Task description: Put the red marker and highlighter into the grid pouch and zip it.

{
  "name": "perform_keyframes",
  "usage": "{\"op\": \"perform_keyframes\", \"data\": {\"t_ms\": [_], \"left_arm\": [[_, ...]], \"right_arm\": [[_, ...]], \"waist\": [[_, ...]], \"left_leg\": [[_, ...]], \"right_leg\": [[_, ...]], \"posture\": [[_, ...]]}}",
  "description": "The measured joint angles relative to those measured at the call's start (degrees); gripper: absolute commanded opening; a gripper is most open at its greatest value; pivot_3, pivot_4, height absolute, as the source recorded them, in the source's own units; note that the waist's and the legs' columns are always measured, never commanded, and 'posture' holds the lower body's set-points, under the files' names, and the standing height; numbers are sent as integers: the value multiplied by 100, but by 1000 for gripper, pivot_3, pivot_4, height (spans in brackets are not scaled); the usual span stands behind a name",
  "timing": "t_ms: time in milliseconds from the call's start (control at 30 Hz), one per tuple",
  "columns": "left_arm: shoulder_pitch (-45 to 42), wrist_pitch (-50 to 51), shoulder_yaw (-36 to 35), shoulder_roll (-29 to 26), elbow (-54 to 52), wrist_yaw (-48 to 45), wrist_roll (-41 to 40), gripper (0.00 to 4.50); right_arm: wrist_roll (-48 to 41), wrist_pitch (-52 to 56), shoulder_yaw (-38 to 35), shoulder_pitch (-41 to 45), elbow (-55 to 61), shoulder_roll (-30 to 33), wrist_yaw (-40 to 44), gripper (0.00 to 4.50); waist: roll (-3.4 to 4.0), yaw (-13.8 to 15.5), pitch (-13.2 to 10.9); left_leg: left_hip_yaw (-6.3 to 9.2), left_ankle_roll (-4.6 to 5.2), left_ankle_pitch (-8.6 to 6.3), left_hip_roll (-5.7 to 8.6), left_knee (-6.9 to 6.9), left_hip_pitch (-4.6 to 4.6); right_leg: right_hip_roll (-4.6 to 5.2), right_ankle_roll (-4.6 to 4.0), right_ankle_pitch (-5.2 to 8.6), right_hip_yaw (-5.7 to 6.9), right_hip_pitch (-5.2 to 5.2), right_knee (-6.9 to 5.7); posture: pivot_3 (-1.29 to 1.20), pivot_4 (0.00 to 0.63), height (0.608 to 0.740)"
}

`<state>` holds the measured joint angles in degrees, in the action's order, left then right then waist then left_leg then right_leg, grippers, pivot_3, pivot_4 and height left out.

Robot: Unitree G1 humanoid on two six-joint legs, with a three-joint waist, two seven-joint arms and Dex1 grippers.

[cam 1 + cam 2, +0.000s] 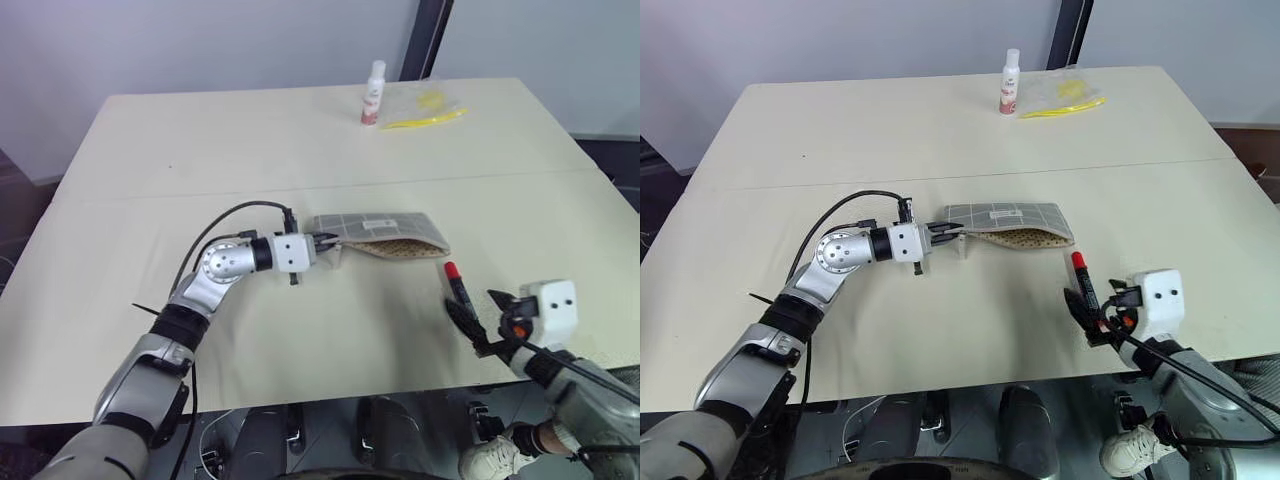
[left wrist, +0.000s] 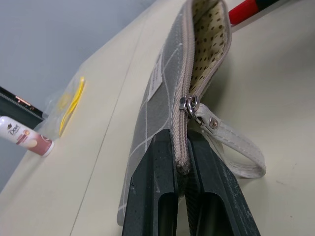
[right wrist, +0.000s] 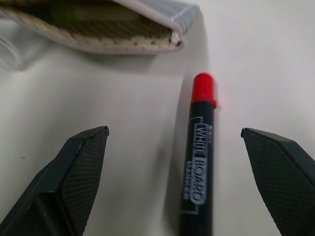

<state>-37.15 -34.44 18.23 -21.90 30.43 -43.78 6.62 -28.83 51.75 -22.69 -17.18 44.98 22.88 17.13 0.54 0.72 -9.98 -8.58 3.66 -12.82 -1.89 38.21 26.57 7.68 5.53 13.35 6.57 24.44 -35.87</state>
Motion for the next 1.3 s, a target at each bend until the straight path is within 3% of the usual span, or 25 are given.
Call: {"op": "perform_keyframes", "data": {"t_ms": [100,267,467,567,733,867,1100,1300], "left_arm": [[-1,-9,0,2,-3,10,20,0],[2,-6,0,-11,-19,25,26,0],[53,22,-1,-59,-138,32,29,0],[54,28,0,-62,-141,40,38,0],[56,32,2,-44,-140,52,41,0],[54,28,8,0,-133,51,48,0],[34,41,16,110,-140,28,55,0],[22,123,26,211,-204,-26,50,0]], "right_arm": [[630,-2,638,17,-171,116,-446,4472],[1188,-231,924,143,-414,175,-776,4472],[1027,-193,869,240,-610,68,-604,1658],[593,14,405,184,-646,145,-221,350],[-331,-177,-417,-230,-547,993,1291,332],[-534,-695,-426,-229,-2,1945,2287,332],[532,-1061,620,889,-838,2638,1958,332],[1245,-1489,1352,1552,-1568,2829,1990,332]], "waist": [[0,-2,1],[-1,-2,2],[-3,8,3],[-3,16,3],[-2,-6,2],[-8,-22,2],[-11,20,0],[-10,-15,0]], "left_leg": [[-1,3,-2,3,-3,2],[-1,3,-2,3,-3,0],[-1,4,-2,3,-3,-3],[-1,9,-4,5,-2,-2],[-2,19,-4,5,-4,3],[2,12,-6,-3,-5,-7],[2,25,-9,10,-4,9],[-10,34,0,9,3,27]], "right_leg": [[2,0,0,0,0,10],[0,1,0,1,-4,10],[0,1,-1,1,-10,11],[1,1,-1,1,-12,17],[-1,5,-3,0,-31,21],[-8,3,-1,1,-20,18],[4,0,-2,4,-11,47],[2,43,-27,1,-13,38]], "posture": [[0,150,740],[0,150,740],[0,150,740],[0,150,740],[0,150,740],[0,150,740],[0,150,740],[0,150,740]]}}
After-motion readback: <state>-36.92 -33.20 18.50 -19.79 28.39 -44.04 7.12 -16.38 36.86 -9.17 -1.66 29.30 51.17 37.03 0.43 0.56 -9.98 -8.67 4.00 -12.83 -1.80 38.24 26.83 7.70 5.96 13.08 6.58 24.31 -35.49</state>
